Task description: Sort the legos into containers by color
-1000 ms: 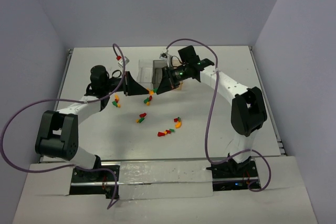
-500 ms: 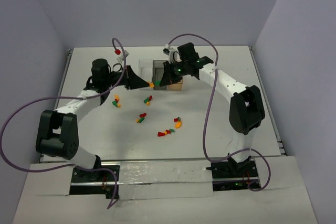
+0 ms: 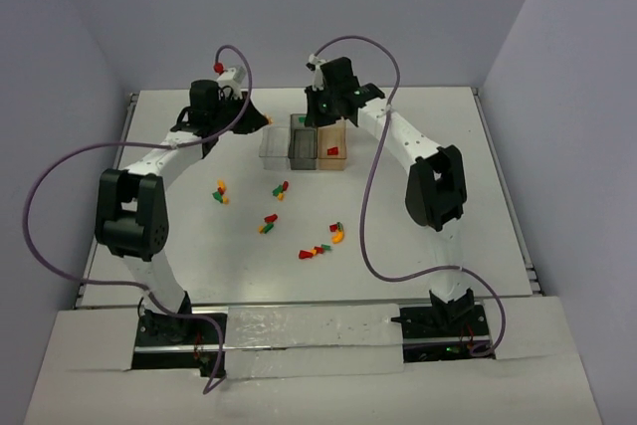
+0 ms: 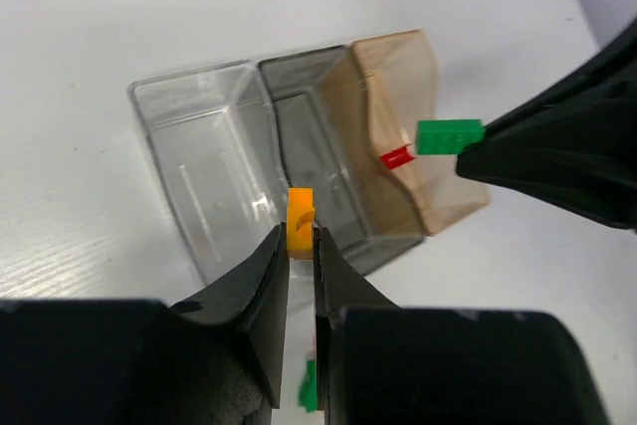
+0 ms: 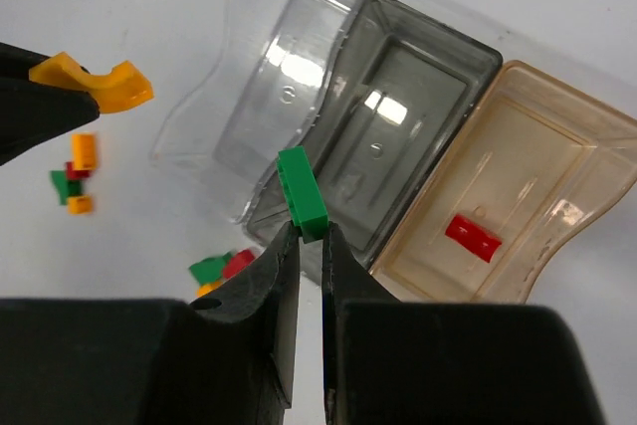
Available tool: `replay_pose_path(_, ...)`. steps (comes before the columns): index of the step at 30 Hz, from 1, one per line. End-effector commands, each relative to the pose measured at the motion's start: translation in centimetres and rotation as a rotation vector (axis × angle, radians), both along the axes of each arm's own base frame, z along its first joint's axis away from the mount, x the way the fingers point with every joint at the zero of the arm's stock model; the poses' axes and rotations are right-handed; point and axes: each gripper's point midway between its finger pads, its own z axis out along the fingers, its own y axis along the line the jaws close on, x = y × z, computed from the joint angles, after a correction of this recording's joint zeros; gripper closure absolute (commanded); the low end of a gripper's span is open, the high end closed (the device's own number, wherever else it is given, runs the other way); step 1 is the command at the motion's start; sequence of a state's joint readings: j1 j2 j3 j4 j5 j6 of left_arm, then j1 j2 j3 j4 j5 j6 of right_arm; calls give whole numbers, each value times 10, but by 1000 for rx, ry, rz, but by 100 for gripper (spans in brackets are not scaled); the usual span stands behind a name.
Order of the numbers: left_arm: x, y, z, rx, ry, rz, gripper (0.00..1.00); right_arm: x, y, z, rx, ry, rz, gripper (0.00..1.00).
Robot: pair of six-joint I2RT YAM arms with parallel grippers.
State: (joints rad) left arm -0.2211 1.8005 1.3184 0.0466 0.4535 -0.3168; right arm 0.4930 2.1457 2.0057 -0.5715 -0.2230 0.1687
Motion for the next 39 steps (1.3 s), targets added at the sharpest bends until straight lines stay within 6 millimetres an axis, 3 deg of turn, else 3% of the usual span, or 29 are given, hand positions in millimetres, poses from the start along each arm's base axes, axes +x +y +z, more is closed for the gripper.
replay_pose_path(1,25,1,-6,39,-19,36,100,13,-5,-15,-73,-20,-30,100)
replay_pose_path(10,45,-15,-27,55,4,19,99,26,-4,-44,-123,-25,-29,100)
replay_pose_path(18,55,-13,-45,96,41,48,94,40,-3,-57,-160,-40,-23,97)
replay_pose_path(22,55,-12,-49,104,53,52,89,44,-1,-60,-159,-42,-22,88)
replay_pose_path(24,55,-12,-49,105,55,50,83,45,0,-60,-156,-42,-20,76)
replay_pose_path(27,54,-14,-47,101,65,41,63,43,2,-56,-147,-42,-14,53)
replay_pose_path(30,53,-16,-38,95,57,30,51,41,1,-45,-139,-43,-14,44)
replay_pose_path(34,53,-15,-21,93,43,32,47,34,0,-23,-119,-54,-11,40)
replay_pose_path(39,44,-11,11,99,-2,35,48,17,-3,26,-71,-92,4,40)
